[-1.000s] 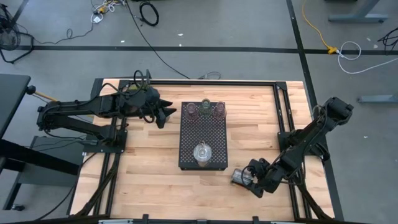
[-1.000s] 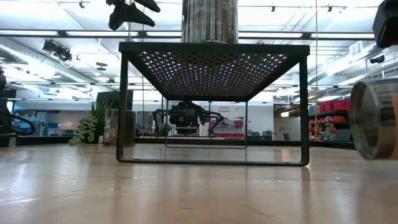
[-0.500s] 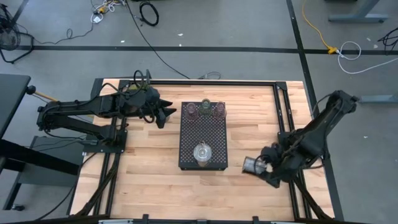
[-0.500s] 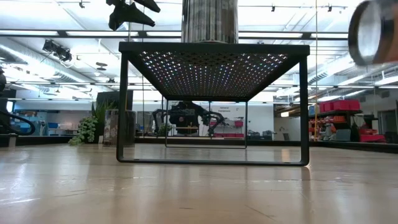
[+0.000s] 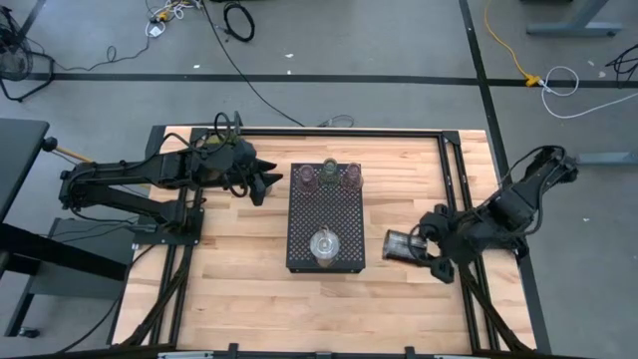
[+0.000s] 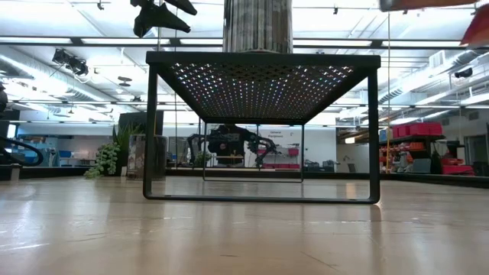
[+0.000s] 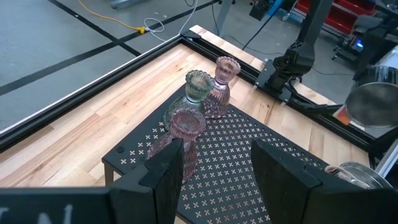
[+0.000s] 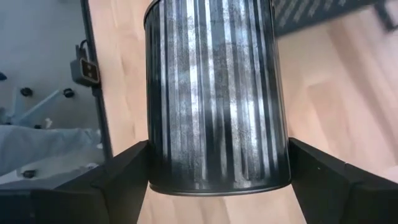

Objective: Pick & Place candle stick holders
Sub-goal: Put the orange scented candle on the shelf

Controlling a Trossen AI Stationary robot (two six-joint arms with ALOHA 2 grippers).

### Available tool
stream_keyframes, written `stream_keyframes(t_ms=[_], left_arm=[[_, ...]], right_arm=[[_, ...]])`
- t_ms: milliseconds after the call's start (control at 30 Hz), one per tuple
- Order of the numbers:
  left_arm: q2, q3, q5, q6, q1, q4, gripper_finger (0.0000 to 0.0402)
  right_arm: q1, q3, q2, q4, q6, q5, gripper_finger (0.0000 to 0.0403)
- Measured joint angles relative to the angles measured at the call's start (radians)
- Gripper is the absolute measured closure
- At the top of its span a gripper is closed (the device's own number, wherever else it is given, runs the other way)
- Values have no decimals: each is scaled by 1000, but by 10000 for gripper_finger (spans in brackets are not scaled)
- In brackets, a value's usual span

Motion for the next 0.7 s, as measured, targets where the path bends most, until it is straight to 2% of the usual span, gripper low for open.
stream_keyframes(t_ms=[167, 333, 700], left_arm=[[0, 0, 0, 0, 0, 0, 211], [0, 0, 0, 0, 0, 0, 211], [0, 0, 0, 0, 0, 0, 211]], right_arm=[[-111, 66, 66, -3, -137, -63, 83], [-215, 155, 147, -30, -259, -190, 83], [-380, 449, 409, -296, -498, -375, 83]])
